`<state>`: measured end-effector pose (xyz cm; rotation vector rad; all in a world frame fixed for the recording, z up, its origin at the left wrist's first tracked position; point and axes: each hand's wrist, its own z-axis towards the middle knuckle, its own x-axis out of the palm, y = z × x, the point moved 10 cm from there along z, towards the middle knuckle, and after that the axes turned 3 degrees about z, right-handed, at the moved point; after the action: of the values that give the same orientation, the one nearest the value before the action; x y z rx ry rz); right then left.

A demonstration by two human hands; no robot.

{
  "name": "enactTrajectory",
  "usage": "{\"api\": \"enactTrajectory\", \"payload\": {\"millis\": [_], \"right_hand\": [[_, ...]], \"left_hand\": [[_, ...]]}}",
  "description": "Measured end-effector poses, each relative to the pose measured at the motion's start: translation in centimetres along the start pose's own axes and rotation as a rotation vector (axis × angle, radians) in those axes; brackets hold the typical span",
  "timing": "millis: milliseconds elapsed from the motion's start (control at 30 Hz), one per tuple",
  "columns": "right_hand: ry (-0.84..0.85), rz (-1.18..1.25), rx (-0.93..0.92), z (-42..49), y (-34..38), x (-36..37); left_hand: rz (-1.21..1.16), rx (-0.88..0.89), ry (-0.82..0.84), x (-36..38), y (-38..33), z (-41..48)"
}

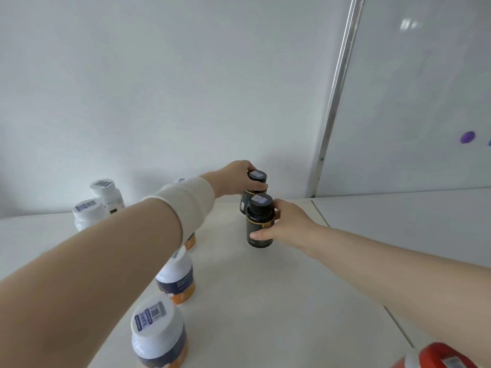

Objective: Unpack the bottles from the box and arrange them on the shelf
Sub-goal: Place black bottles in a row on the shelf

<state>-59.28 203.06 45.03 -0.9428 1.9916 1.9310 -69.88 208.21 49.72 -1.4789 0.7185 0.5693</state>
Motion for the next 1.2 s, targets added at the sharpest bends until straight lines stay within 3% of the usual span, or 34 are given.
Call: {"api": "enactTrajectory", "payload": {"millis": [500,733,800,900,967,1200], "right_hand": [[0.025,-0.135,0.038,2.0,-1.2,0.8],[0.028,-0.2,0.013,0.0,2.6,-2.8],[-0.008,-0.276,-0.03,-1.0,4.5,-3.9],[-0.051,-0.452,-0.118,-3.0,7.5,-4.2],[-0.08,-0.599,-0.221,-4.9,9.9,-3.2],[-0.038,-0.847,-0.608,-14.5,16.9,7.0]], "left_hand": [[0.115,-0.061,0.022,0.5,1.9,2.5],[0.171,-0.011,-0.051,-2.8,-0.6,0.0],[0.388,0.046,-0.115,-4.7,-2.1,-2.2],[1.039,0.107,-0.183,-6.7,-4.0,-6.8],[1.309,0.068,-0.195,-8.0,-4.0,-10.4],[1.463,-0.231,-0.173,-11.7,1.0,-26.9]]}}
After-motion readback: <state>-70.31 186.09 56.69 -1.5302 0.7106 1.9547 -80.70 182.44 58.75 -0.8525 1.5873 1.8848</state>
